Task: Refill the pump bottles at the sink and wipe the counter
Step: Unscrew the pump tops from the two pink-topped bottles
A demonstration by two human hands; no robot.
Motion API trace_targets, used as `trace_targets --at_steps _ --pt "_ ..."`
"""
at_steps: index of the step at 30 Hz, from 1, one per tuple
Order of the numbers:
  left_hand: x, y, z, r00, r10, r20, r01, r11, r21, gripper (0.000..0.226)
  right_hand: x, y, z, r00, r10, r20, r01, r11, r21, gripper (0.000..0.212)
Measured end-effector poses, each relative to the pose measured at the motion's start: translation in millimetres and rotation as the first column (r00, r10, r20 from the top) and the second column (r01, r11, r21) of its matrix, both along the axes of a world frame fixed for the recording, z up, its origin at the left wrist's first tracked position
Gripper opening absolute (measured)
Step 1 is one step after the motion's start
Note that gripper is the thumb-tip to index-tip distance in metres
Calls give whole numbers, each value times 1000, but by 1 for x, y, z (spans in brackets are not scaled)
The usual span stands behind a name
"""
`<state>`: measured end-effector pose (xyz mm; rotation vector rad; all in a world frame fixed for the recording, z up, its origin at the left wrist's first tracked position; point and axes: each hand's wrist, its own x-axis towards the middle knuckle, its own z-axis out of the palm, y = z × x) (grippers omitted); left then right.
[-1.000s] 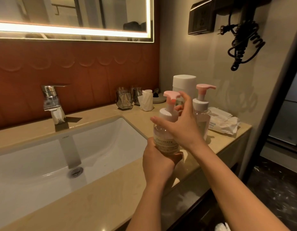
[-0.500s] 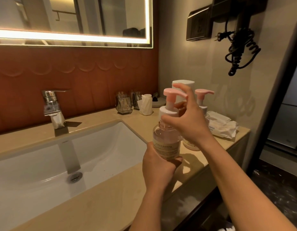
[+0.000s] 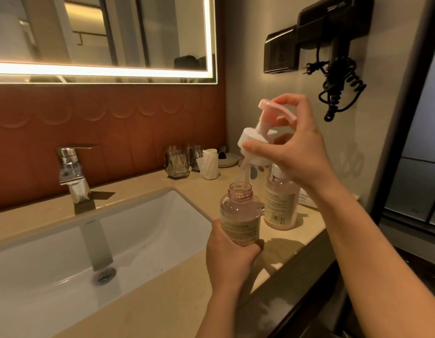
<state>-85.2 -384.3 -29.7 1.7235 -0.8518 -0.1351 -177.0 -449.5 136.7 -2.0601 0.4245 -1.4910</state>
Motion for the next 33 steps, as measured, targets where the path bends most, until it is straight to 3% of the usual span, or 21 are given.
trace_targets --at_steps 10,18,22,25,30,33 --pt "0 -1 -1 1000 9 -8 -9 1000 0 67 -23 -11 5 989 -80 127 72 995 66 65" --pt "-1 1 0 1000 3 -24 -4 1000 -23 65 -53 -17 -26 940 -100 326 -14 944 329 77" --pt "0 0 -1 1000 12 -29 -13 1000 -24 68 -69 -23 -50 865 -128 486 -130 877 462 75" --pt "1 0 0 1000 12 -25 -13 999 -36 67 -81 -31 -75 758 -185 625 -225 826 517 59" --pt "2 -1 -2 1000 7 -24 -8 999 -49 67 -83 -40 -118 632 -367 682 -149 806 572 46" --pt "3 -2 -3 1000 -7 -15 6 999 -52 68 -77 -48 -138 612 -466 639 -82 766 638 42"
